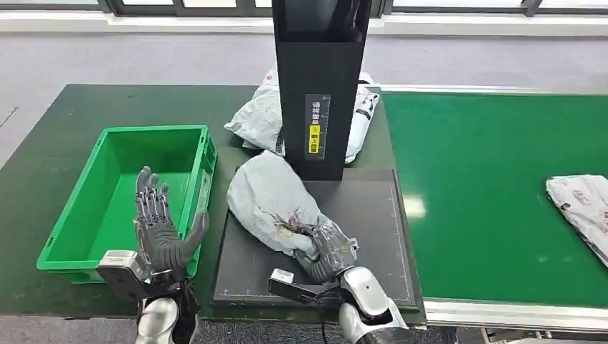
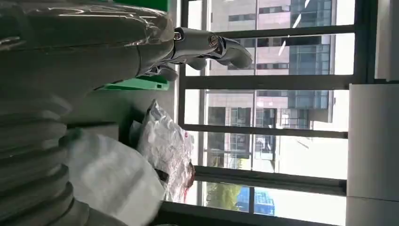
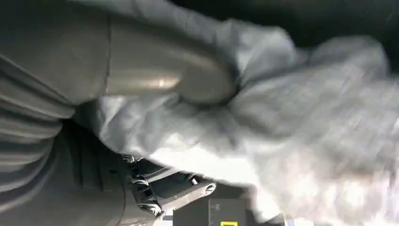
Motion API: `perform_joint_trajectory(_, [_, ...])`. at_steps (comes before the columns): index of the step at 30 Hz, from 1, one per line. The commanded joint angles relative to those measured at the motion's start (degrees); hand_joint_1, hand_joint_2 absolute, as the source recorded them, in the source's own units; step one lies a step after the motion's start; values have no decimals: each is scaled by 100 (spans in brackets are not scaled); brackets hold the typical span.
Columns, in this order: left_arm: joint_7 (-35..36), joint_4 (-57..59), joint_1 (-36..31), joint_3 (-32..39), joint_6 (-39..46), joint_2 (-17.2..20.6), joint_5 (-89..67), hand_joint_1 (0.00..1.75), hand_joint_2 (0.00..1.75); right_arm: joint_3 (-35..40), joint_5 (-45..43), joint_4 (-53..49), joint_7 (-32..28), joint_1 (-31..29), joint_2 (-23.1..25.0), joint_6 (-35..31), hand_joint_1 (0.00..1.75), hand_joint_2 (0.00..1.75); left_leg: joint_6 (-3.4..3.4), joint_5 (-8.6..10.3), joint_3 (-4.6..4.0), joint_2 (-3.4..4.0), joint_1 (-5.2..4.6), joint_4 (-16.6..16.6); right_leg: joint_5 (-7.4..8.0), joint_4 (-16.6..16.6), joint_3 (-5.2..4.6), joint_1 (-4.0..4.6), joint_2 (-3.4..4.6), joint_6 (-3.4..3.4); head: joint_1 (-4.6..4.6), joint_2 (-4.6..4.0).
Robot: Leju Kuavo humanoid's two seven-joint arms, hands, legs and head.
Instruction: Moved the parcel from conveyor to table for the left to box.
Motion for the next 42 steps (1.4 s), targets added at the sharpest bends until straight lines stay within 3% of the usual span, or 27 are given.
perform_joint_trajectory(1, [15,179,244,23,82,-411,-40,0,175,155,-211,251,189,-80,52,-308,0,175,1,-4,11,8,1,-4,-1,-7,11,2,5,-2,0,0])
perform_joint_trajectory(7, [15,200,260,4,136,-411,-65,0,175,-64,-39,-718,497,230,26,-1472,0,175,3,-6,16,10,2,-9,-1,-15,18,3,6,-2,0,2])
perform_joint_trajectory(12, [15,199,262,-5,145,-411,-65,0,175,-98,-49,-827,507,220,13,-1512,0,175,4,-7,21,4,3,-11,-4,-18,25,4,-1,-3,0,2])
perform_joint_trajectory(15, [15,273,222,-40,175,-411,-63,0,175,-285,-407,-1623,269,540,27,-2337,0,175,2,-4,15,1,2,-8,-3,-13,18,3,-3,-3,2,0])
perform_joint_trajectory(16, [15,326,197,-71,200,-411,-86,0,175,-480,-564,-2086,20,708,79,-2337,0,175,1,-2,6,-3,-1,-3,-4,-4,7,-1,-6,-1,0,2])
perform_joint_trajectory(17, [15,371,175,-96,210,-411,-120,0,175,-726,-534,-2431,-204,837,211,-2337,0,0,2,-3,10,-11,1,-5,-7,-9,14,2,-16,-2,0,0])
perform_joint_trajectory(18, [15,453,133,-167,205,-411,-232,0,175,-1059,-783,-2959,-626,983,339,-2337,0,0,2,-3,13,-15,0,-9,-9,-12,18,1,-20,-3,0,2])
perform_joint_trajectory(20, [15,721,-2,-386,308,-379,-557,0,175,-1270,-1178,-3805,-900,1168,339,-2337,0,0,3,-3,2,-30,-3,0,-15,-1,8,-2,-36,-2,0,2])
perform_joint_trajectory(24, [15,2001,-685,-759,748,-359,-1489,0,175,-1460,-1884,-4413,-1411,1267,339,-2337,0,0,4,3,6,-49,-4,-2,-13,-9,19,-3,-52,0,2,0])
perform_joint_trajectory(27, [15,2557,-1001,-833,901,-384,-1920,0,175,-1489,-1980,-4457,-1506,1235,339,-2337,0,0,5,11,7,-58,-9,-3,-8,-15,16,-6,-63,-1,0,2])
perform_joint_trajectory(32, [15,2886,-1216,-867,921,-395,-2168,0,175,-1501,-2068,-4451,-1565,1167,339,-2337,0,0,3,0,4,19,-11,4,7,-5,-16,-10,9,-1,0,2])
perform_joint_trajectory(36, [714,4315,-2182,-1185,1122,-411,-3288,0,175,-1538,-2475,-4374,-1911,1055,339,-2337,0,0,2,8,-1,2,-9,6,11,-4,-20,-7,-11,-2,0,2])
perform_joint_trajectory(42, [1340,5721,-2772,-1455,1477,-411,-3937,0,175,-1548,-2710,-4068,-2207,901,339,-2337,0,0,4,16,11,20,-8,-5,25,-17,-4,-6,6,2,0,2])
